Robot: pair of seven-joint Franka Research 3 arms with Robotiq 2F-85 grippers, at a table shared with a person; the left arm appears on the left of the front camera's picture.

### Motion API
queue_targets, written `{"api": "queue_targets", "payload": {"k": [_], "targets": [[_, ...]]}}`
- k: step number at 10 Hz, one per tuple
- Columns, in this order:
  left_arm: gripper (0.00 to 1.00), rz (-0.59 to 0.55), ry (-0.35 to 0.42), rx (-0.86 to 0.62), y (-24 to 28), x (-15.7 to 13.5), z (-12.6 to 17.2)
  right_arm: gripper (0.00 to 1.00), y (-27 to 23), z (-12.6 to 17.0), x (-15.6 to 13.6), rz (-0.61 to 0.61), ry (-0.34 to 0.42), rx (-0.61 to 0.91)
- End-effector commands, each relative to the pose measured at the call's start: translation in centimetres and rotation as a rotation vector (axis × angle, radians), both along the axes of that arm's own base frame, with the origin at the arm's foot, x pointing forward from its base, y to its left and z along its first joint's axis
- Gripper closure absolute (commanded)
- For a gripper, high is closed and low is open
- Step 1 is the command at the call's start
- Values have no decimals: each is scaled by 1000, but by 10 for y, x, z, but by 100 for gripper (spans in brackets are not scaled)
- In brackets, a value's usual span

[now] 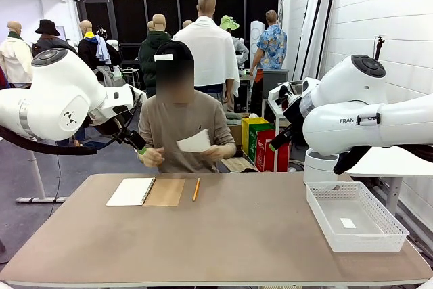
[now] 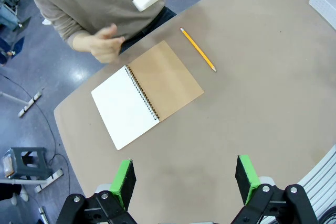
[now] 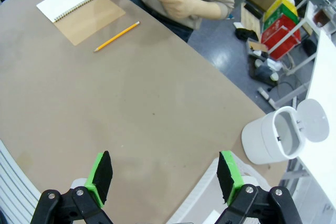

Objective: Sort the paper based on its condition.
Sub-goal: If a person hands you a paper, place it in the Organizing basket , and if it's crumpled, put it in the Trash can.

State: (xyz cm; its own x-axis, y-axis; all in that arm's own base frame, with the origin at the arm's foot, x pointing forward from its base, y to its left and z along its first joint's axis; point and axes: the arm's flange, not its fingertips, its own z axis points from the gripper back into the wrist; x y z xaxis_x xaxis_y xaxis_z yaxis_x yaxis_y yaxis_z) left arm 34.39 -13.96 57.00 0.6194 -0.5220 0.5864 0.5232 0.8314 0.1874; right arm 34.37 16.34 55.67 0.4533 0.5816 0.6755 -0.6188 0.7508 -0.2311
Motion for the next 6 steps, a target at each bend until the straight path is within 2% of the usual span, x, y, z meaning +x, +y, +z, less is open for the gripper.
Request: {"api": "queue_targets", "payload": {"k": [1,6], "targets": [[0,1,0,0,0,0,0,0,0,0,0,-6,7,1],[0,1,0,0,0,0,0,0,0,0,0,-6,7,1]]}}
